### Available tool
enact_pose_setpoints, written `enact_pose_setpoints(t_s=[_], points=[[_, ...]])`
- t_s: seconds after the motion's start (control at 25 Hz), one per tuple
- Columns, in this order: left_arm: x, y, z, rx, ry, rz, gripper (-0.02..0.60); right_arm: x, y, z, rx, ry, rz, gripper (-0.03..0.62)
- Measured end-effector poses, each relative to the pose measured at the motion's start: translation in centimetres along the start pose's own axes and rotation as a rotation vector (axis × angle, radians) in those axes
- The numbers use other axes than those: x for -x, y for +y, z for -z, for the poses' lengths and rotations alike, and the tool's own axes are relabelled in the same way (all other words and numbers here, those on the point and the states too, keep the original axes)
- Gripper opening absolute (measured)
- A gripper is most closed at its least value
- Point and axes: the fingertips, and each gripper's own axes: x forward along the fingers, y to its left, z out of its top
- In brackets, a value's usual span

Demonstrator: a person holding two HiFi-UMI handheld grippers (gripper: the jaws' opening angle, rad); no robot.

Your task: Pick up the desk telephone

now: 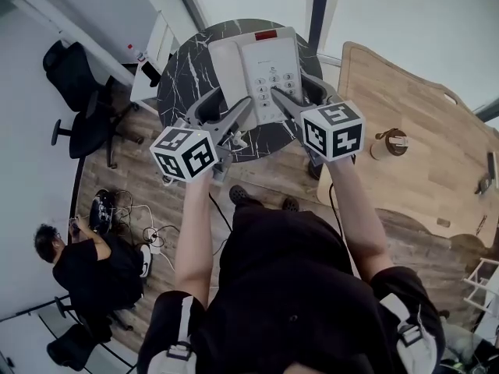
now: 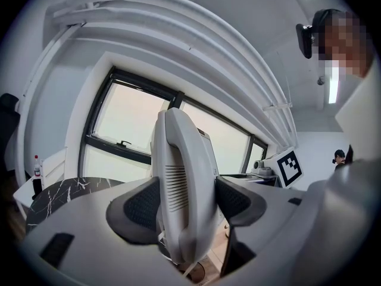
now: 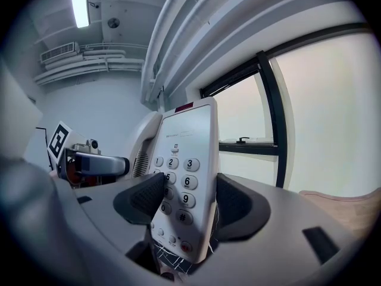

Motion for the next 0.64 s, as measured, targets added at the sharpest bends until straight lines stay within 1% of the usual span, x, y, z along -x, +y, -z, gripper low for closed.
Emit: enact_pose_setpoints(t_s=[0.16,0.64], points=[[0.19,-0.49,-0.18,-0.005,-0.009,0.001,0.308,0.53,0.11,-0.39,0.02,-0.009,0.001,0.291],[-0.32,-0.99,-0.67,-0.025,-0.004,0.005,0.307,0.94,-0.41,-0.84,0.02,-0.023,0.004,0.288]])
